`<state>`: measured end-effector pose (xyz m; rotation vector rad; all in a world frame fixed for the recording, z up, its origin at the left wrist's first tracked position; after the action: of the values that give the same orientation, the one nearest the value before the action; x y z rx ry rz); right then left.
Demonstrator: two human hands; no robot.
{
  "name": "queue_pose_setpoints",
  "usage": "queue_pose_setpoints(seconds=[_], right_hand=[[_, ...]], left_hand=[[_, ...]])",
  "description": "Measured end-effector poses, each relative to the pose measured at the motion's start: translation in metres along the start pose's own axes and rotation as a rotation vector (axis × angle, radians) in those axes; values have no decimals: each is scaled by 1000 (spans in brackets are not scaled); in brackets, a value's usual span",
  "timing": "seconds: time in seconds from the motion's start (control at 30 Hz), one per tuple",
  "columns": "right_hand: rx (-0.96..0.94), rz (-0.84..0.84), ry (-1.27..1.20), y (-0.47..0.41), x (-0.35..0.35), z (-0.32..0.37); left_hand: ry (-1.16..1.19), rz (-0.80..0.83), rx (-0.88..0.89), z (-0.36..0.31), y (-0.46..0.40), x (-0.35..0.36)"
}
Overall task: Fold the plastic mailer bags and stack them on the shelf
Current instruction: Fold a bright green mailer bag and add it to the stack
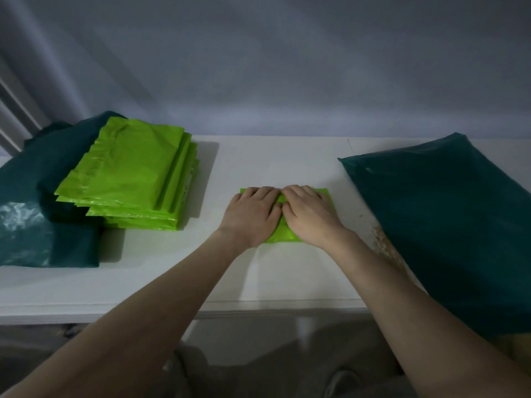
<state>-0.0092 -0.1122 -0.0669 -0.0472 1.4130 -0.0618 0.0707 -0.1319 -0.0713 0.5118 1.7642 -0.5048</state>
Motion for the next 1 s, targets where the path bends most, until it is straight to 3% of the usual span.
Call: queue_pose_setpoints(seconds=[0.43, 0.6, 0.73, 0.93, 1.0], right_hand=[[279, 46, -41, 17, -4, -29], [310, 94, -51, 21, 7, -36], [262, 119, -3, 22, 5, -34], [-28, -153, 36, 29, -30, 9], [-69, -145, 9, 35, -27, 20]], left_hand=[[4, -21, -123, 8, 7, 4], [114, 87, -209, 20, 7, 17], [143, 131, -210, 21, 7, 20], [125, 134, -223, 24, 2, 20], [162, 127, -242, 26, 0, 20]])
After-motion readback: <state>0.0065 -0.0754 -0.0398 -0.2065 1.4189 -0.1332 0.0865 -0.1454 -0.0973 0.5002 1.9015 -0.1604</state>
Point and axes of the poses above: each hand's wrist, its own y-axis away from the middle knuckle, its own x-axis out of the palm, z = x × y, the point moved 9 cm from there along -y, towards the middle knuckle, and after that the axes turned 1 degree about y, right-handed, at the moved point
